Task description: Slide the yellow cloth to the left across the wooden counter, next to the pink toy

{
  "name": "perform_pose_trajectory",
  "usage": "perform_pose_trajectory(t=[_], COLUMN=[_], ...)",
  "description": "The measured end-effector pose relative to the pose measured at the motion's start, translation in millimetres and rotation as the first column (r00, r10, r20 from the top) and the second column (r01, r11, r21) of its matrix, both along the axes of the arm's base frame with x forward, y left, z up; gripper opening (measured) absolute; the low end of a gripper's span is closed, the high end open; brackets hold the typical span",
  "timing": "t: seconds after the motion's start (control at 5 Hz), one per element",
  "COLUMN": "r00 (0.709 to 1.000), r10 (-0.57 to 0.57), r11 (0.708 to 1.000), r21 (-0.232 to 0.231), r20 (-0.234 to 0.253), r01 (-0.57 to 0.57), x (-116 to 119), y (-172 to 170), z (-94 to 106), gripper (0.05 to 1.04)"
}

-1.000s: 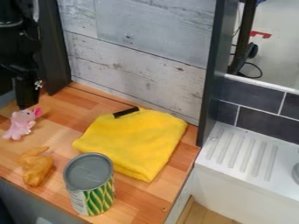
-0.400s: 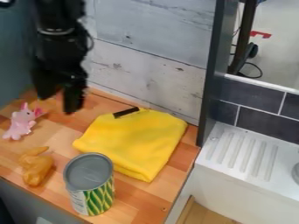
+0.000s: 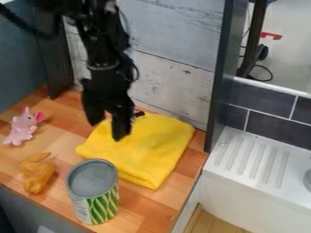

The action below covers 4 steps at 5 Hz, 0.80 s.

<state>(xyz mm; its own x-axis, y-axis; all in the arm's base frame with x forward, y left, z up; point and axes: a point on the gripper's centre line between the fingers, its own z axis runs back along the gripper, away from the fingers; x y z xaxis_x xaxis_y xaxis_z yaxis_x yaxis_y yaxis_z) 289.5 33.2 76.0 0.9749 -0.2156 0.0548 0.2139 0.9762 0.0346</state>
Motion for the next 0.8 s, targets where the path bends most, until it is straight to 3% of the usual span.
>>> perform_pose_trajectory(t=[0.4,0.6,0.8], r00=[0.995,0.995,0.996], r10=[-0.103,-0.098,-0.094], r11=[0.995,0.995,0.996], r21=[0.013,0.011,0.006], r20=[-0.014,0.010,-0.004], r01=[0.103,0.098,0.094], x=[14.4,18.7,19.8], y=[-21.6,-23.6,-22.3], z=[-40.9,-45.4,-59.7], gripper=[1.001,1.001,1.001])
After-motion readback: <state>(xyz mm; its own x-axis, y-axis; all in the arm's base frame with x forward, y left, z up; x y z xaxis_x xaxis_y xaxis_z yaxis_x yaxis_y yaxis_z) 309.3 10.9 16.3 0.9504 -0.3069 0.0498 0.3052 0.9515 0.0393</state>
